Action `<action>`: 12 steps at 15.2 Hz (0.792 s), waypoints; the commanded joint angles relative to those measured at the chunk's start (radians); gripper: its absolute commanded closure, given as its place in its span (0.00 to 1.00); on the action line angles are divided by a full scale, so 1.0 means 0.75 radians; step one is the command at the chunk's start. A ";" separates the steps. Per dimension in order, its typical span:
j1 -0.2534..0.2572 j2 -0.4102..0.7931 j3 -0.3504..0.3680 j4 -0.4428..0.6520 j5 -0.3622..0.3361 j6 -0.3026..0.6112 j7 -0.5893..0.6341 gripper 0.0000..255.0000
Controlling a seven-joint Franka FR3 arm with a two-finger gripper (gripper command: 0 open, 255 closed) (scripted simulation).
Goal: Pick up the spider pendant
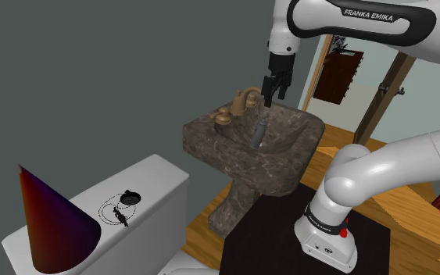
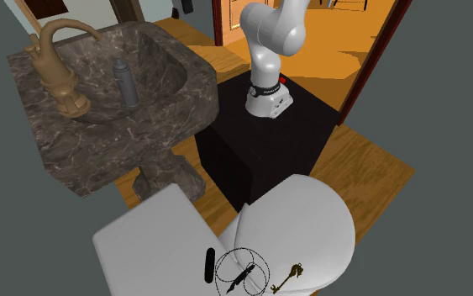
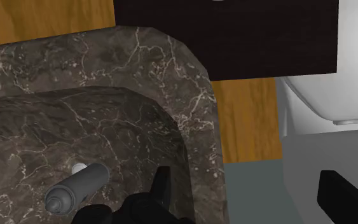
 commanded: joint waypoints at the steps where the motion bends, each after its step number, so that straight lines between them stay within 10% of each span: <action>1: 0.000 0.000 0.000 0.000 0.000 0.000 0.000 0.00; 12: 0.075 0.206 0.236 -0.079 0.238 0.257 0.338 0.00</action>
